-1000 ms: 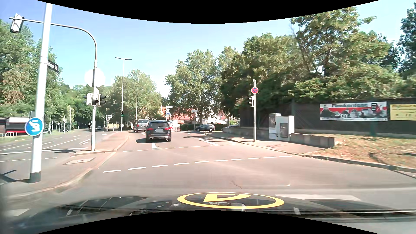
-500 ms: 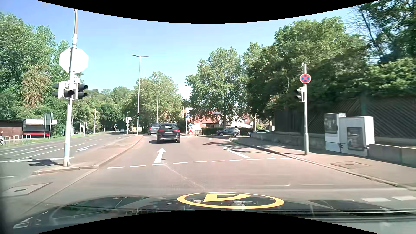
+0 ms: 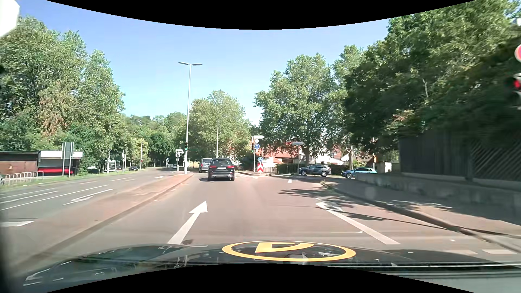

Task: Follow the waypoints while adhering to traffic rules and regulations

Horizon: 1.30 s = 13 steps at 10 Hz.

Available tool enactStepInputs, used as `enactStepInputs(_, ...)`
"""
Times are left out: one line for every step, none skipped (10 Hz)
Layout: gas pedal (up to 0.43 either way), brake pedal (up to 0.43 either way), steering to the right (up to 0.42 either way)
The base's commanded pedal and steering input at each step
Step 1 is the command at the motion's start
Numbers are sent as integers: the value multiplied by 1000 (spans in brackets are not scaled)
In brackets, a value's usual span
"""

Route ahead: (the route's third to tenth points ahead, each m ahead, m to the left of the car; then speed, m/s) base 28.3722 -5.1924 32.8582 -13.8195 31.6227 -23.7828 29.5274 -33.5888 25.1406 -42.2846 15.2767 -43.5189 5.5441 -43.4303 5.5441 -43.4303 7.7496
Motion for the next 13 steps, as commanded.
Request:
enactStepInputs(138, 0, -55)
enactStepInputs(130, 0, -39)
enactStepInputs(130, 0, -24)
enactStepInputs(130, 0, -9)
enactStepInputs(130, 0, 2)
enactStepInputs(130, 0, 14)
enactStepInputs(110, 0, 23)
enactStepInputs(98, 0, 30)
enactStepInputs(79, 0, 41)
enactStepInputs(67, 0, 54)
enactStepInputs(47, 0, 65)
enactStepInputs(28, 0, 79)
enactStepInputs(20, 0, 87)
